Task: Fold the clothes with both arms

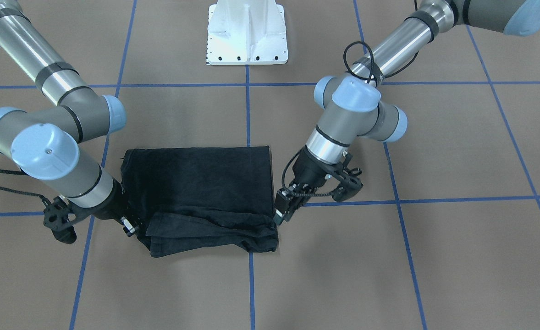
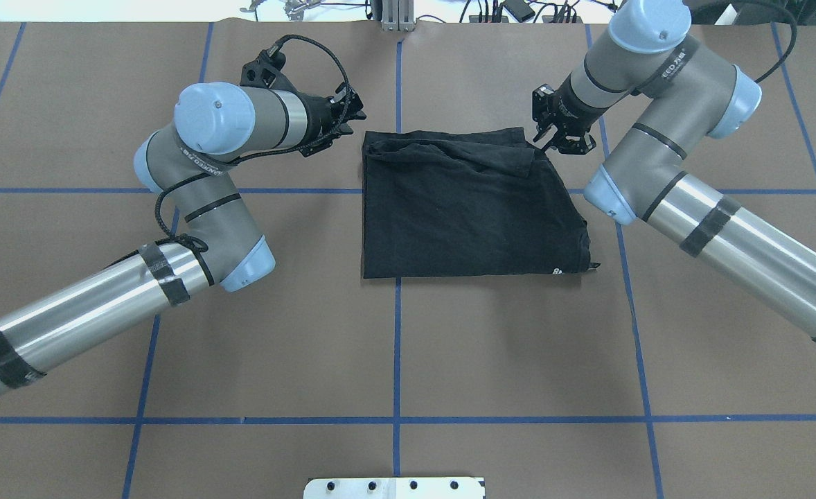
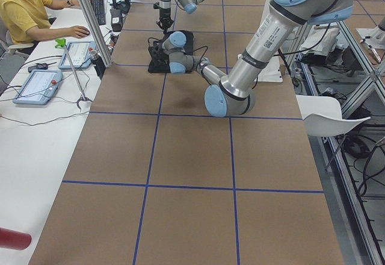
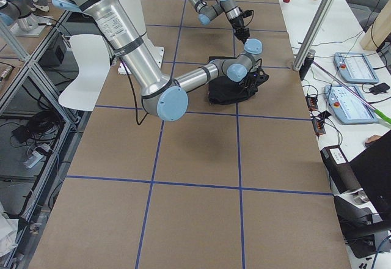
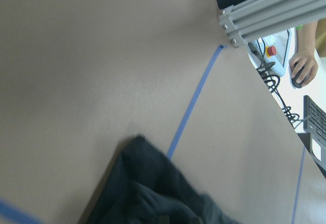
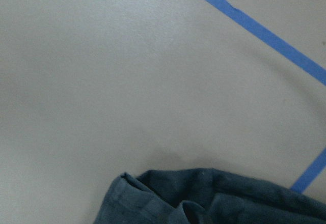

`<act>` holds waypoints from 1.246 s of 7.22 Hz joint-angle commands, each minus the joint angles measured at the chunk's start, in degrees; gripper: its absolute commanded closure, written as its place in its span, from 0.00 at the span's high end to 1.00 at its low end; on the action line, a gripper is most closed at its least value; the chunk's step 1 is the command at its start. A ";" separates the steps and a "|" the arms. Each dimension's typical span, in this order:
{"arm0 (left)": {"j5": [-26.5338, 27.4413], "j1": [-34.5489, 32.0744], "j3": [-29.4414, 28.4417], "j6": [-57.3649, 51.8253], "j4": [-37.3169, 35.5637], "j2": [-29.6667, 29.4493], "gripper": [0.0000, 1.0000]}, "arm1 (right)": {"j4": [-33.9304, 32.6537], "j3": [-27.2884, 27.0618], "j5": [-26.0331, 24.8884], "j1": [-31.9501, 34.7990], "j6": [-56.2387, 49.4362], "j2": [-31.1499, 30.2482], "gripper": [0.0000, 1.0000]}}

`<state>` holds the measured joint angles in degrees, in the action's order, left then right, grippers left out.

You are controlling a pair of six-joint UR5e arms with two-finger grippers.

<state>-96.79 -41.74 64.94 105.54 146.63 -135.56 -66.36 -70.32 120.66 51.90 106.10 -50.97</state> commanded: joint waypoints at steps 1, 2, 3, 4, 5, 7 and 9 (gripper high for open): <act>-0.85 -3.08 -3.07 -4.10 1.11 -1.29 1.00 | -0.70 1.77 -0.87 1.97 -3.61 3.15 1.00; -1.73 -3.78 -2.89 -4.46 1.03 -1.29 1.00 | -0.27 1.59 -0.60 2.41 -3.71 2.90 1.00; -6.87 -5.26 -2.02 -8.82 0.94 -1.03 1.00 | -0.18 1.59 -0.51 3.03 -5.19 2.46 1.00; -10.84 -7.71 1.21 -14.95 0.50 1.41 1.00 | -0.44 1.50 -0.42 4.60 -13.03 1.68 1.00; -12.35 -11.13 6.55 -27.98 -0.72 7.61 1.00 | -0.79 0.81 -0.34 7.84 -27.64 -1.12 1.00; -12.55 -16.50 23.56 -65.89 -12.28 23.59 1.00 | -6.72 -5.31 -0.33 15.39 -65.74 -10.93 1.00; -21.36 -26.58 31.18 -84.02 -18.03 34.42 1.00 | -21.90 -18.71 -0.42 20.86 -88.26 -20.34 1.00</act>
<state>-112.56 -62.22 90.64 34.37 132.02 -108.70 -79.18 -80.20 120.30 69.42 33.08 -64.74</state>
